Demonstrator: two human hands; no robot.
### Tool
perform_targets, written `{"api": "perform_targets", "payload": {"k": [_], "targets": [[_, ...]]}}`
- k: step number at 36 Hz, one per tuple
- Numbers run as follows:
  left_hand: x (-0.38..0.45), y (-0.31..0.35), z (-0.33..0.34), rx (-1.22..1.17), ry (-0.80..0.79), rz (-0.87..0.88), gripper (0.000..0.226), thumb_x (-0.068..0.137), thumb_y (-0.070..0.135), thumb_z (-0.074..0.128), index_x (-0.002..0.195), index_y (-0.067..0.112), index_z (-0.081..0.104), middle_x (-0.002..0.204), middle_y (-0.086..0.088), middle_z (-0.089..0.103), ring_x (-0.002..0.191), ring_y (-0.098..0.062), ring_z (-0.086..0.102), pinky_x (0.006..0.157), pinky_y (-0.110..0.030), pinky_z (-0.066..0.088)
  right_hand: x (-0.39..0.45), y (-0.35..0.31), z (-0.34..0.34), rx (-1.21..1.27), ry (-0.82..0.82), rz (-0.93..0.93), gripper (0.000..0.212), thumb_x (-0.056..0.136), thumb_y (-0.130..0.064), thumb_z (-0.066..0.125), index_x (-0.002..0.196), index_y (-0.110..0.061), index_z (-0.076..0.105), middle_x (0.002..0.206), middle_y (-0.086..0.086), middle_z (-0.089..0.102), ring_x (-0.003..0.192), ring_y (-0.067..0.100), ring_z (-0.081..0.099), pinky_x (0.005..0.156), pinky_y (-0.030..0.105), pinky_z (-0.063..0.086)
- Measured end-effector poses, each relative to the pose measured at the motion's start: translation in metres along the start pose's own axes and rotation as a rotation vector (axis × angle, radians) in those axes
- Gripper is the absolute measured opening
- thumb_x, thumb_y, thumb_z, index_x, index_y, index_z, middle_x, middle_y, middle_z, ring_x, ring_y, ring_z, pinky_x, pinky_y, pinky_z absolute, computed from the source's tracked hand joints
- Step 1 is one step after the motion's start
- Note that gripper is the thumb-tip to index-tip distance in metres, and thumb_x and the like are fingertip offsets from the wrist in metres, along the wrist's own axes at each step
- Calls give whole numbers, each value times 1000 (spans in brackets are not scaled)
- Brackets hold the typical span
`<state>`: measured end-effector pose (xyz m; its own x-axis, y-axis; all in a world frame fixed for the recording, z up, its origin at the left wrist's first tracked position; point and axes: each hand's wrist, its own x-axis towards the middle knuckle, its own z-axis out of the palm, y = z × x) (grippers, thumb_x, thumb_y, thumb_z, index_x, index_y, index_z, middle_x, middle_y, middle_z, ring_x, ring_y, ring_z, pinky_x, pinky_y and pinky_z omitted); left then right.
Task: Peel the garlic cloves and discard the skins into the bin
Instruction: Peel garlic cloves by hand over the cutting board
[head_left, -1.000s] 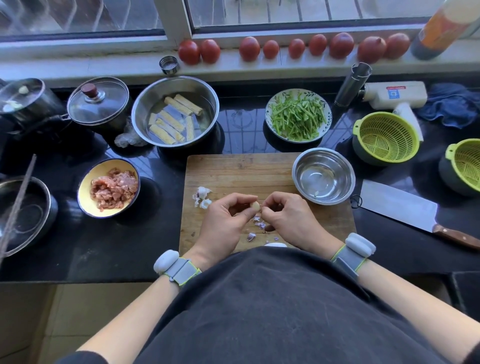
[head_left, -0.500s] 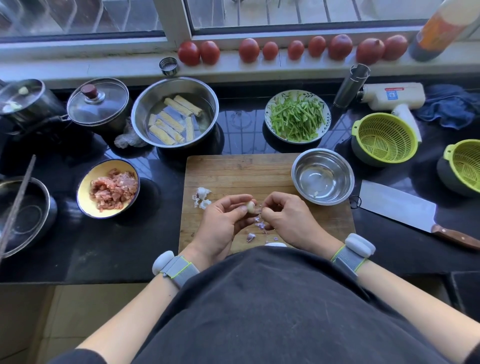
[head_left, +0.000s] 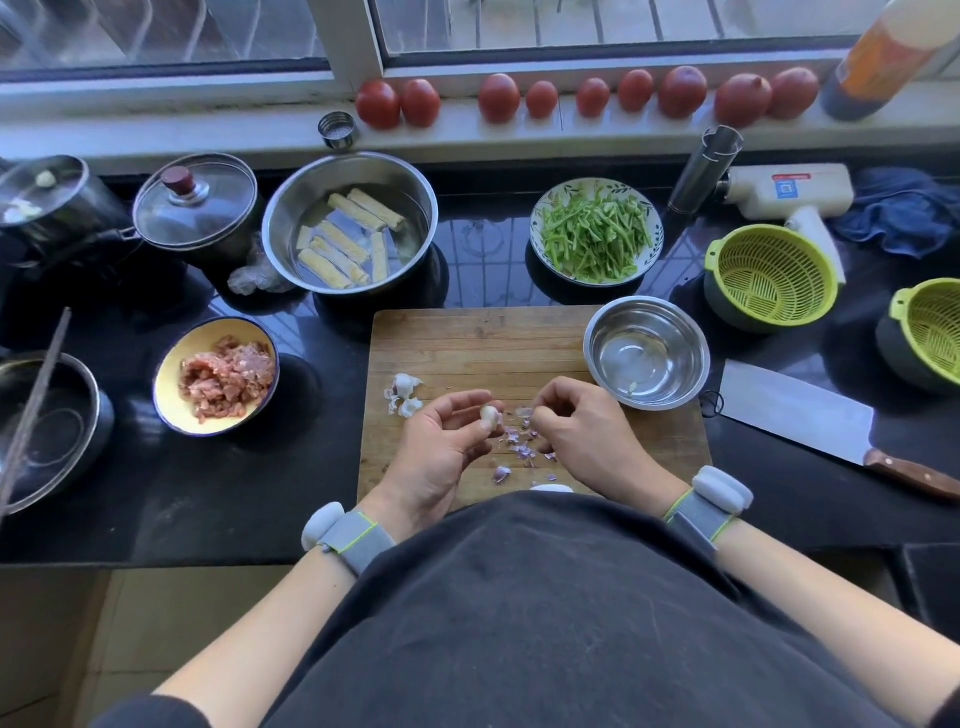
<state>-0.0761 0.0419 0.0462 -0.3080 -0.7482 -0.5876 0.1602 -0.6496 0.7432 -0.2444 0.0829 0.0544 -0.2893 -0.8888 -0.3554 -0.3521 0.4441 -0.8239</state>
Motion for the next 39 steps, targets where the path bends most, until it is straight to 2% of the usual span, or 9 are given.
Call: {"api": "perform_targets", "payload": {"k": [8,10,12,16,18,20,25,31,39], "targets": [[3,-2,-3,43,4,26,22,89,-4,67,110,4,68,108,-14,74,94,-22,69,80,-28,54,9,16,3,-269,1,84,26,93,-33,61,71,-19,65,73,-3,66,77,21,60,71,34,47],[3,-2,-4,-3,-13,14,23,90,-8,64,111,3,68,102,-15,73,93,-23,69,80,-27,56,10,20,5,-279,-50,112,15,93,-22,60,82,-21,71,83,-3,68,79,20,61,69,29,48],[3,-3,-5,-28,-32,9,25,91,-10,61,111,2,67,98,-15,73,91,-23,69,78,-27,58,9,18,7,-223,-86,123,23,91,-11,56,94,-23,75,85,-4,69,75,17,61,66,25,49],[2,-5,-4,23,-54,23,24,91,-7,62,111,5,68,98,-11,74,93,-22,70,78,-27,57,5,4,7,41,-132,124,16,93,-18,62,93,-18,78,71,2,67,62,14,58,68,40,59],[2,-7,-5,94,-65,44,24,92,-6,63,109,9,70,103,-9,75,97,-23,70,81,-29,56,2,-2,7,152,-189,109,16,93,-27,70,92,-13,77,79,17,69,64,16,58,69,43,60],[2,-7,-5,173,-67,85,27,91,-6,64,107,14,72,105,-6,75,100,-22,70,82,-30,55,1,-2,7,141,-197,77,18,90,-30,75,88,-12,76,85,21,71,63,17,59,71,47,60],[0,-5,-5,303,-63,166,30,90,-8,65,108,15,71,99,4,77,93,-14,71,79,-23,56,3,4,7,135,-172,77,14,91,-24,75,85,-10,75,75,11,69,59,13,59,71,49,59],[1,-6,-5,369,-58,227,28,89,-7,67,106,15,71,93,7,77,91,-7,72,81,-20,54,2,4,6,109,-201,76,16,93,-27,73,83,-13,73,73,5,66,56,11,60,67,37,58],[3,-5,-9,538,-19,330,26,91,1,69,100,25,74,99,8,75,95,-8,69,87,-21,54,2,7,6,268,-199,161,18,92,-21,72,85,-3,71,70,4,60,57,12,56,77,51,59]]}}
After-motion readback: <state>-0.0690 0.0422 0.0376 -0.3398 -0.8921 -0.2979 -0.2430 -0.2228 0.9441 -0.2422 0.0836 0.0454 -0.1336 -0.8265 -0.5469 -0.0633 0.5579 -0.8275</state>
